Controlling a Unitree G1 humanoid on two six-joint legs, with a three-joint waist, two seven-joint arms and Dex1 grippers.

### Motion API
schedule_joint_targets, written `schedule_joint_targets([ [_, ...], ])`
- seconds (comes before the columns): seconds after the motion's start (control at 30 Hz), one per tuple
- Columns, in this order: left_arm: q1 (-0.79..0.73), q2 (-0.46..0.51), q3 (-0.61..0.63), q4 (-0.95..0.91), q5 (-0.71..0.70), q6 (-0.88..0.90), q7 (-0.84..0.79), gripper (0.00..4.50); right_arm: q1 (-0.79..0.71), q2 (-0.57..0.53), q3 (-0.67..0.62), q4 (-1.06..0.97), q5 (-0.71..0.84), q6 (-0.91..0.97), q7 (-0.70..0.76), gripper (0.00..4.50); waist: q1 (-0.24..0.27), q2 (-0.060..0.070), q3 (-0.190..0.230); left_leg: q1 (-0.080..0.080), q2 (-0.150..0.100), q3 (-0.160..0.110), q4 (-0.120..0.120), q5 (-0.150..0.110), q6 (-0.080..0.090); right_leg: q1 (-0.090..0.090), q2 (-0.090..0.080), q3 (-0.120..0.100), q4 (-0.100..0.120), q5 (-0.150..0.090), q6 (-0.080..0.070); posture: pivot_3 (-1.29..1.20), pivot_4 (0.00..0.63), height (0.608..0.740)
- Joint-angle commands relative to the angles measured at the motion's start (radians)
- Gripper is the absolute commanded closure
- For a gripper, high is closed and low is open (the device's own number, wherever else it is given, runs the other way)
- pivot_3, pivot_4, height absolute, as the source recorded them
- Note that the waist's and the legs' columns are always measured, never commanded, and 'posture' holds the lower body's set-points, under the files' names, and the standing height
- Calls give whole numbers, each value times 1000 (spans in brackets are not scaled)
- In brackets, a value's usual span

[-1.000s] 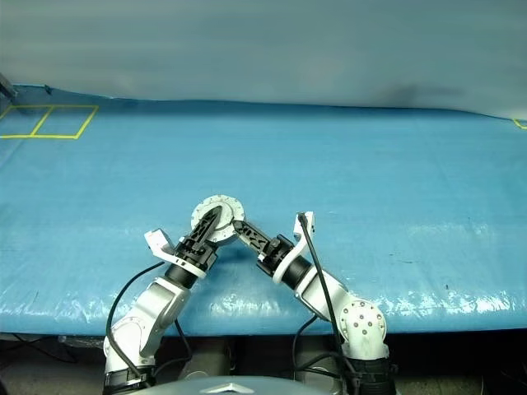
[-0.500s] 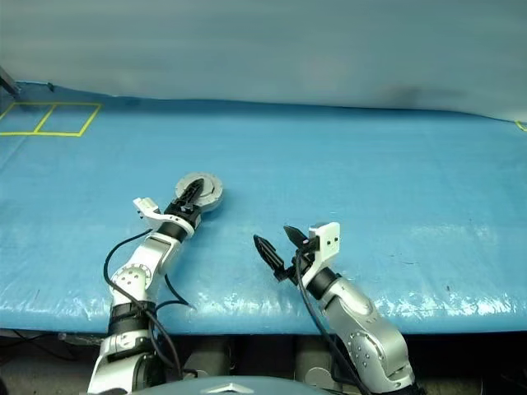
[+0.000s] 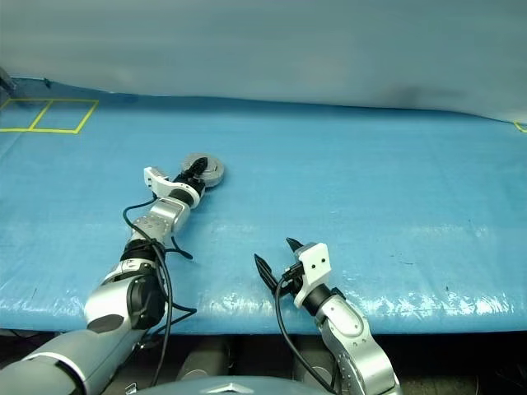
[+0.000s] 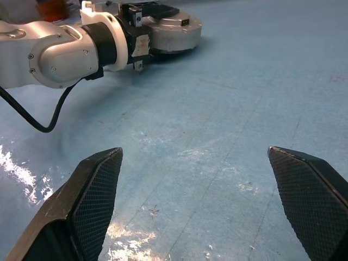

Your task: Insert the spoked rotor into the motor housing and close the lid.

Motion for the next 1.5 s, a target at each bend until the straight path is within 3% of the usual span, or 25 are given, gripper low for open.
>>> schedule_joint_targets([
  [0.03,-86,21,8,75,70,-44,-29,2033,3,12,-4,-21,-18,-22,5,0,0,0,0,0,0,0,0,0,0,0,0,0,0,0,0,0,150,740],
  [0.07,-98,24,5,97,94,-51,-21,2033,4,14,-4,-22,-23,-22,4,0,-1,0,0,0,0,0,0,0,0,0,0,0,0,0,0,0,150,740],
  [0.13,-112,30,7,121,125,-54,-15,1308,8,17,-6,-24,-32,-21,1,0,0,0,0,1,0,0,0,0,0,1,0,0,0,0,1,0,150,740],
  [0.3,-92,69,11,120,182,12,-17,47,20,28,-9,-22,-47,-23,-1,0,-7,0,0,4,0,0,0,0,0,4,0,0,1,1,1,0,150,740],
  [0.57,97,194,-85,-62,273,367,-81,47,1,50,-7,6,-54,-11,12,0,-42,4,-3,13,1,1,-1,0,0,11,0,1,2,0,1,0,150,740],
  [0.8,427,293,-200,-569,276,627,-141,47,-34,23,-55,38,-51,-14,44,0,-48,13,-17,26,3,5,-6,-1,-1,18,0,5,2,-5,-8,0,150,740],
  [0.97,717,295,-303,-1006,359,446,-187,47,-50,-13,-120,59,-48,-18,65,0,-34,17,-20,26,4,8,-7,-2,-2,17,-1,8,2,-6,-10,0,150,740],
  [1.03,824,256,-340,-1135,463,231,-176,47,-45,-32,-133,58,-54,-32,78,0,-21,17,-20,25,9,9,-6,-2,-2,16,-2,8,2,-6,-10,0,150,740],
  [1.23,993,175,-407,-1260,684,-183,-138,47,-32,-57,-143,38,-69,-45,99,0,10,13,-18,19,10,11,-6,-3,-2,10,-2,10,1,-6,-10,0,150,740],
  [1.5,1082,158,-472,-1284,763,-344,-170,47,-30,-42,-154,7,-66,-52,89,0,11,13,-18,7,5,11,-4,-2,-1,0,0,8,1,-6,-10,0,150,740],
])
